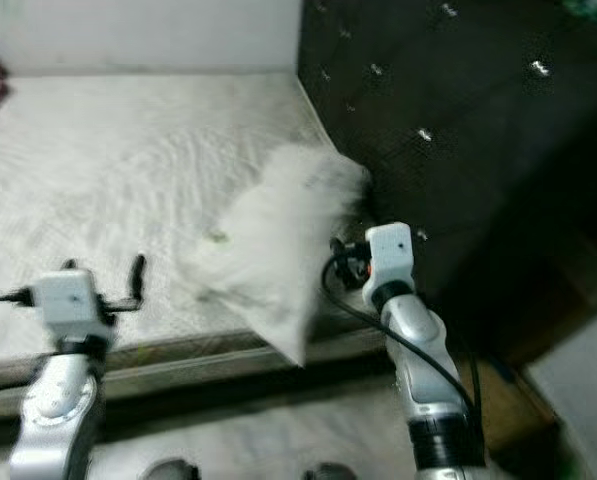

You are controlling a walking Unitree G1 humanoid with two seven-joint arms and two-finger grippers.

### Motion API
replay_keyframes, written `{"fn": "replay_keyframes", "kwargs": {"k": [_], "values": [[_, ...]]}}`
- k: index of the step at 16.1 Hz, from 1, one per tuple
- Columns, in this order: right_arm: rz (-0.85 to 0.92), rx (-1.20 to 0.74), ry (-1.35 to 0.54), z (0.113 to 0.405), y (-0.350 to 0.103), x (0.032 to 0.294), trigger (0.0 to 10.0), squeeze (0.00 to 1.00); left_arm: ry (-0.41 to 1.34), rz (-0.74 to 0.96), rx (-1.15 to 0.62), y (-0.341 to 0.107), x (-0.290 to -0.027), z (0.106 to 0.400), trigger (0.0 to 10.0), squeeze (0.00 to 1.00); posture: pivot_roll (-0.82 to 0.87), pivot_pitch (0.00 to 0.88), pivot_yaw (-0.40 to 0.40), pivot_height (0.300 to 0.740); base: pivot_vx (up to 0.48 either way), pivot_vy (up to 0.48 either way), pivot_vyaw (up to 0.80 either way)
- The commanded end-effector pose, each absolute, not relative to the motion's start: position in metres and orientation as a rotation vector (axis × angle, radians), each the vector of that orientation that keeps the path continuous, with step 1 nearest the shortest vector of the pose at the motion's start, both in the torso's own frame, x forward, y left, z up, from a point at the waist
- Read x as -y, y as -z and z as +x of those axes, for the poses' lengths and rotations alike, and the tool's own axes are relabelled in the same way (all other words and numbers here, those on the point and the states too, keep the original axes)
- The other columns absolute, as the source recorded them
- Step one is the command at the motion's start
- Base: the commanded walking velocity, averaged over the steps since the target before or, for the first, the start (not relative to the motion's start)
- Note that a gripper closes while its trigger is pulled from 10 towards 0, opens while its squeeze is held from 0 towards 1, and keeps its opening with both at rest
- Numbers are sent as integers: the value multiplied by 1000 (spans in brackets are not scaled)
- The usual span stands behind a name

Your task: Clean up the room

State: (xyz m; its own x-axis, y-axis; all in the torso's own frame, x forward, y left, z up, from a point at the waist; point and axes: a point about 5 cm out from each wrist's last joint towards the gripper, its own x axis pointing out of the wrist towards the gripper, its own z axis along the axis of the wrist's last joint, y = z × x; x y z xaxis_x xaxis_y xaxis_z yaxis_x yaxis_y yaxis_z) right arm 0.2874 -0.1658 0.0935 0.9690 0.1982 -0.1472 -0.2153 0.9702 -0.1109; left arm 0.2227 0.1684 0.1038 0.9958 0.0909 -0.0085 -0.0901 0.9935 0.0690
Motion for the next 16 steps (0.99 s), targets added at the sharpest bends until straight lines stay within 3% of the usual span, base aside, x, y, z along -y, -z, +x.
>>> {"fn": "replay_keyframes", "kwargs": {"k": [1, 5, 6, 16], "values": [[-162, -92, -233, 291, -102, 156, 10000, 0, -120, 77, 19, -110, -177, 223, 10000, 0, -13, 0, -40, 740, 0, 0, 0], [-180, -36, -339, 289, -107, 145, 10000, 0, -91, 77, 36, -112, -176, 223, 10000, 0, -16, 0, -36, 740, 0, 0, 0], [-83, -72, -394, 286, -105, 144, 10000, 0, -85, 71, 39, -112, -175, 223, 10000, 0, -15, 0, -37, 740, 240, 0, 0], [-106, -60, -440, 290, -109, 139, 10000, 0, -76, 67, 51, -113, -174, 225, 10000, 0, -15, 0, -42, 740, 321, 0, 0]]}}
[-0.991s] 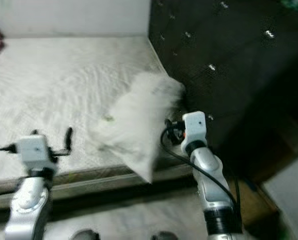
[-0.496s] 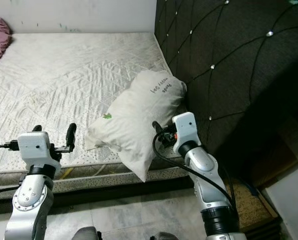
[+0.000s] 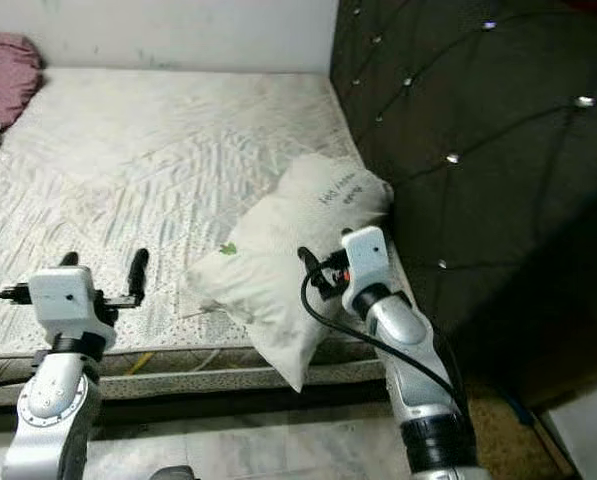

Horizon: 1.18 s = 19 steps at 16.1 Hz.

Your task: Clean up the room

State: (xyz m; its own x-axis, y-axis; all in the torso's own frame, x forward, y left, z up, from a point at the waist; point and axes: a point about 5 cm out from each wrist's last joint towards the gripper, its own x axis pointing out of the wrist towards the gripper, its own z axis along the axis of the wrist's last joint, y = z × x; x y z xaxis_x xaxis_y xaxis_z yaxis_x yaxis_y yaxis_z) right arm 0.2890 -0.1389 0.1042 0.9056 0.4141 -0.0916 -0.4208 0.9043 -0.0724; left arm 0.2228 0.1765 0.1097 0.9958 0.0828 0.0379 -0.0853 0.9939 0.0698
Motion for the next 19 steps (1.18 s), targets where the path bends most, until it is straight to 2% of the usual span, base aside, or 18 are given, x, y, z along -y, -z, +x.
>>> {"fn": "replay_keyframes", "kwargs": {"k": [1, 2, 3, 4, 5, 7, 10, 12, 13, 17, 19], "values": [[-175, -50, -400, 291, -109, 140, 10000, 0, -76, 66, 52, -112, -174, 225, 10000, 0, -15, 0, -43, 740, 341, 0, 0], [-187, -30, -390, 292, -109, 140, 10000, 0, -76, 66, 53, -113, -174, 225, 10000, 0, -16, 0, -42, 740, 345, 0, 0], [-121, -55, -384, 292, -109, 139, 10000, 0, -76, 67, 54, -113, -174, 225, 10000, 0, -15, 0, -42, 740, 352, 0, 0], [-148, -17, -368, 294, -112, 138, 10000, 0, -72, 66, 56, -113, -174, 225, 10000, 0, -15, 0, -43, 740, 352, 0, 0], [-126, -33, -475, 291, -112, 134, 10000, 0, -69, 65, 57, -113, -173, 225, 10000, 0, -13, 0, -44, 740, 480, 0, 0], [-83, -47, -481, 292, -112, 136, 10000, 0, -76, 70, 57, -113, -174, 225, 10000, 0, -8, 0, -46, 740, 480, 0, 0], [-125, -64, -471, 293, -108, 137, 10000, 0, -85, 68, 51, -112, -174, 224, 10000, 0, -6, 0, -47, 740, 332, 0, 0], [-226, -61, -442, 294, -105, 135, 10000, 0, -114, 61, 42, -110, -175, 225, 10000, 0, -4, 0, -49, 740, 0, 0, 0], [-141, -82, -448, 293, -103, 133, 10000, 0, -125, 71, 36, -110, -175, 225, 10000, 0, -3, 0, -49, 740, 0, 0, 0], [-156, -85, -425, 297, -106, 135, 10000, 0, -126, 92, 30, -110, -175, 225, 10000, 0, 1, 0, -51, 740, 0, 0, 0], [-219, -38, -400, 299, -110, 139, 10000, 0, -133, 96, 27, -109, -176, 225, 10000, 0, 1, 0, -50, 740, 0, 0, 800]]}}
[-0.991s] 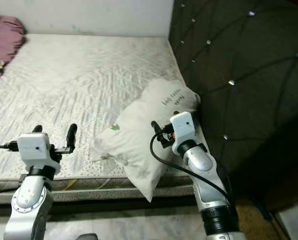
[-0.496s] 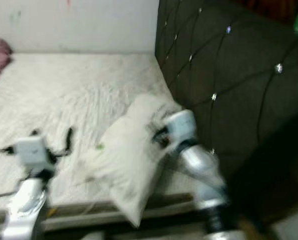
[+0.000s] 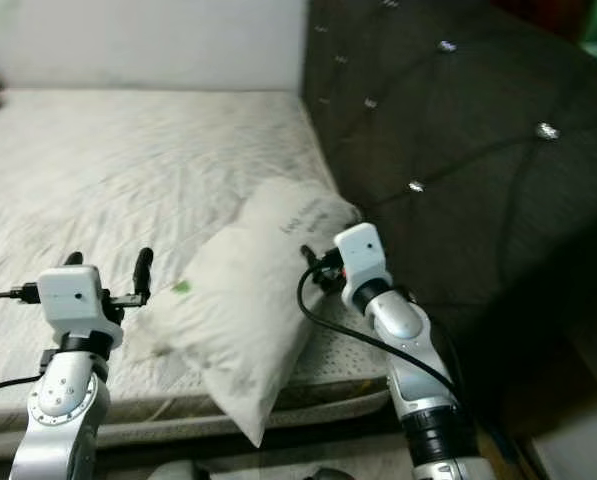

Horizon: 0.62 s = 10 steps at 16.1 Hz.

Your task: Clean up the room

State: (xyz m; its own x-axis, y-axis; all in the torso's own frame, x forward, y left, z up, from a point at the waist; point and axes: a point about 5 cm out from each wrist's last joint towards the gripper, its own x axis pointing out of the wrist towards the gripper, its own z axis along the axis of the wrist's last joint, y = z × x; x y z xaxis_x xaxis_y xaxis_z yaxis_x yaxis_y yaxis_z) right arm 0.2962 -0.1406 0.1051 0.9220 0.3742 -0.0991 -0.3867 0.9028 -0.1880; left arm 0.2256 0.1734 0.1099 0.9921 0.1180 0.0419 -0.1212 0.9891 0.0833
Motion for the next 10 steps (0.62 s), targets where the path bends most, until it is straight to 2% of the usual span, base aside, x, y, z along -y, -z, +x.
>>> {"fn": "replay_keyframes", "kwargs": {"k": [1, 4, 10], "values": [[-211, -35, -370, 302, -112, 141, 10000, 0, -137, 102, 27, -109, -176, 225, 10000, 0, 1, 0, -50, 740, 0, 0, 800], [-217, -25, -304, 308, -115, 147, 10000, 0, -159, 104, 17, -109, -177, 225, 10000, 0, 0, 0, -50, 740, 0, 0, 800], [-210, -21, -216, 309, -114, 154, 10000, 0, -168, 88, 13, -108, -178, 225, 10000, 0, -1, 0, -53, 740, 0, 0, 0]]}}
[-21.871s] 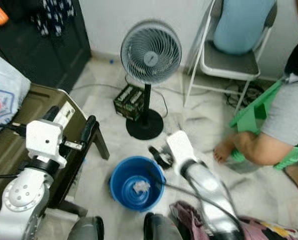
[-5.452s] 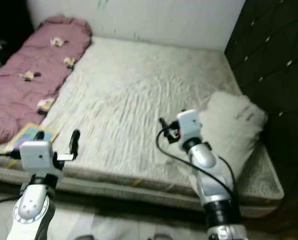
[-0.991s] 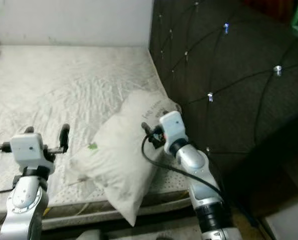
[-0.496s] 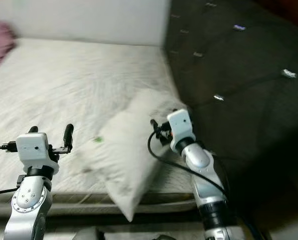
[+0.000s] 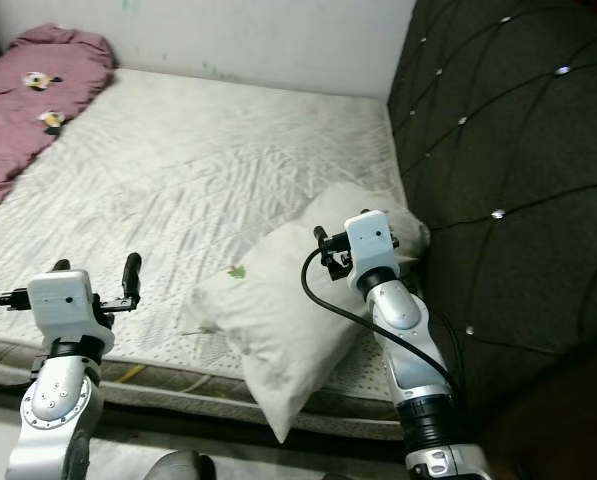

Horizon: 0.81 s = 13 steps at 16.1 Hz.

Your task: Clean up the room

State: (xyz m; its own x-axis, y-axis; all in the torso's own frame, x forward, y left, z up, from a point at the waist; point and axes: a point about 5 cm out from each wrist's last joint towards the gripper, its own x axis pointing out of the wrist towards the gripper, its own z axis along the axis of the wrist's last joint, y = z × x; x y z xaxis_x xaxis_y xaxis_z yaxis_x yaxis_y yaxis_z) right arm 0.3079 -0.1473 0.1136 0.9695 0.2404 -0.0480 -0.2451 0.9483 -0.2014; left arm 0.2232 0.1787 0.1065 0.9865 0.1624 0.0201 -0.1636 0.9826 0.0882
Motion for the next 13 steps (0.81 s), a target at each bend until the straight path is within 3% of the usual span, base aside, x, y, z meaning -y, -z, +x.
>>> {"fn": "replay_keyframes", "kwargs": {"k": [1, 5, 11, 13], "values": [[-209, -23, -193, 310, -114, 157, 10000, 0, -178, 94, 14, -108, -179, 225, 10000, 0, -2, 0, -53, 740, 0, 0, 0], [-179, -33, -123, 310, -114, 166, 10000, 0, -232, 105, 24, -110, -190, 224, 10000, 0, -3, 0, -52, 740, 0, 0, 0], [-234, -88, 5, 280, -102, 200, 10000, 0, -304, 124, -1, -109, -213, 199, 10000, 0, -11, 0, -84, 740, 0, 0, 0], [-210, -109, 36, 279, -100, 201, 10000, 0, -294, 130, 37, -118, -218, 210, 10000, 0, -15, 0, -58, 740, 0, 0, -800]]}}
